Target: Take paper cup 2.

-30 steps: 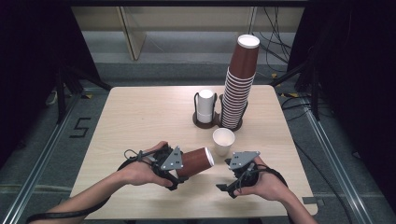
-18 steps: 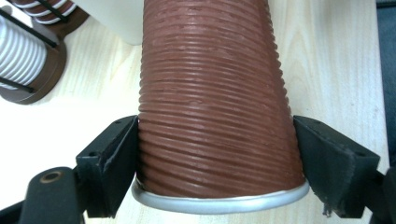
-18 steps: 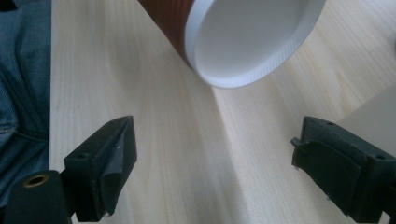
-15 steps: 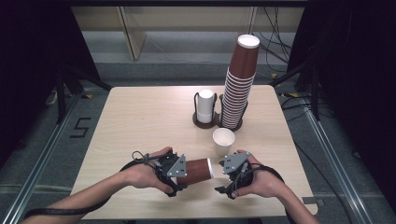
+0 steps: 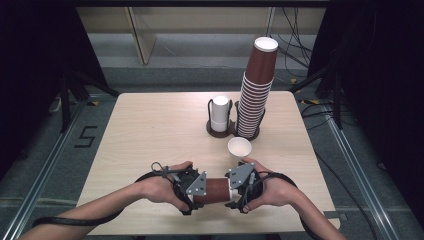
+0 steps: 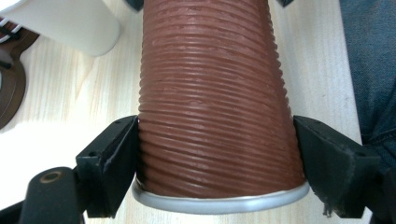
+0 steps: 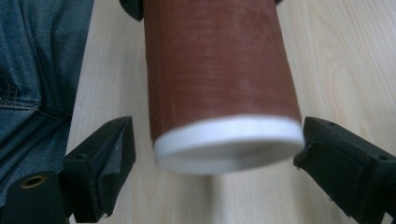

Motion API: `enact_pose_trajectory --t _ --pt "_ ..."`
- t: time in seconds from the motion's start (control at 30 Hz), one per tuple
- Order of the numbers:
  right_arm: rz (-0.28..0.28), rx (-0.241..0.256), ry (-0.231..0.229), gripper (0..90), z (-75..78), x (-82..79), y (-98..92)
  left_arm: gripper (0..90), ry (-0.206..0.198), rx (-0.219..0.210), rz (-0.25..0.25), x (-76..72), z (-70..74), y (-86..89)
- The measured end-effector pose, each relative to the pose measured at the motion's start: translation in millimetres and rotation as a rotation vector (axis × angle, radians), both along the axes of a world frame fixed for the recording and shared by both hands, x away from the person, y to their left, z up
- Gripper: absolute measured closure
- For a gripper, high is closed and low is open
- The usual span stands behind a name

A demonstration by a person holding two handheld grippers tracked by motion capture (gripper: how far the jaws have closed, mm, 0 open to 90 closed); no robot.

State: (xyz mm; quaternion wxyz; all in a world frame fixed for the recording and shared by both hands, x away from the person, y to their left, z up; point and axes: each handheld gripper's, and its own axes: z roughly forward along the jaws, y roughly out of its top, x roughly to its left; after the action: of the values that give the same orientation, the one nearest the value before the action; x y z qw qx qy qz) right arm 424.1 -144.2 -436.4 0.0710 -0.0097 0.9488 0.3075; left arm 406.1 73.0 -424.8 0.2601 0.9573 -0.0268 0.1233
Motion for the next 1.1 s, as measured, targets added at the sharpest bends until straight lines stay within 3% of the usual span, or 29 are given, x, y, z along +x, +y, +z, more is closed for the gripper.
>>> enact_pose_trajectory --t 0.07,0.1,0.17,0.23,0.27,0.3,0.33,0.43,0.47,0.5,0.6,0.77,0.83,0.9,1.0,1.1 --pt "0.031 0.0 -0.023 12.0 1.2 1.6 3.0 17.6 0.004 0.0 -0.008 -0.7 0.1 -3.0" --pt "0.025 -0.008 0.002 12.0 1.1 0.5 4.5 17.6 0.003 0.008 -0.02 -0.4 0.6 -4.0" --pt "0.046 -0.016 -0.017 11.9 1.7 0.3 7.9 17.6 -0.002 0.021 -0.035 0.2 1.5 -5.8" --pt "0.05 -0.021 0.008 12.0 1.3 -1.5 11.0 17.6 -0.003 0.013 -0.034 0.0 1.0 -7.6" --pt "0.072 -0.022 -0.021 11.9 2.0 -0.4 12.5 17.5 0.001 0.015 -0.036 -0.1 1.3 -8.7" --pt "0.065 -0.026 -0.007 12.0 1.7 -2.1 14.3 17.5 -0.002 0.017 -0.04 -0.2 1.8 -9.7" --pt "0.017 -0.044 0.039 12.0 1.0 -7.3 14.9 17.6 -0.002 0.017 -0.042 -0.3 2.0 -10.4" --pt "0.082 -0.046 -0.001 12.7 -0.7 -3.3 19.9 17.5 -0.003 0.016 -0.048 -1.4 2.7 -12.8" --pt "0.059 -0.053 0.014 13.5 -1.1 -5.4 20.0 17.5 -0.004 0.019 -0.051 -1.6 3.2 -13.2" --pt "0.087 -0.049 -0.009 14.2 -1.5 -3.2 21.3 17.5 -0.002 0.022 -0.055 -1.8 3.3 -13.6" --pt "0.063 -0.06 0.023 16.2 -3.5 -5.5 21.7 17.5 0.001 0.023 -0.056 -2.9 1.5 -14.4" --pt "0.081 -0.056 0.001 20.3 -5.6 -4.1 22.6 17.4 0.016 0.018 -0.045 -3.5 -0.1 -14.9" --pt "0.028 -0.065 0.017 21.4 -6.0 -8.2 21.3 16.9 0.011 0.015 -0.043 -2.2 0.3 -15.0" --pt "0.062 -0.064 -0.016 21.4 -6.1 -5.5 21.6 15.3 0.006 0.006 -0.041 -2.2 0.2 -14.9" --pt "0.065 -0.047 -0.06 20.9 -5.2 -4.7 19.8 12.9 -0.009 -0.003 -0.036 -1.4 2.1 -14.2" --pt "0.024 -0.025 -0.05 20.8 -5.4 -8.2 15.4 9.9 -0.004 -0.033 -0.013 -0.5 2.6 -10.5"
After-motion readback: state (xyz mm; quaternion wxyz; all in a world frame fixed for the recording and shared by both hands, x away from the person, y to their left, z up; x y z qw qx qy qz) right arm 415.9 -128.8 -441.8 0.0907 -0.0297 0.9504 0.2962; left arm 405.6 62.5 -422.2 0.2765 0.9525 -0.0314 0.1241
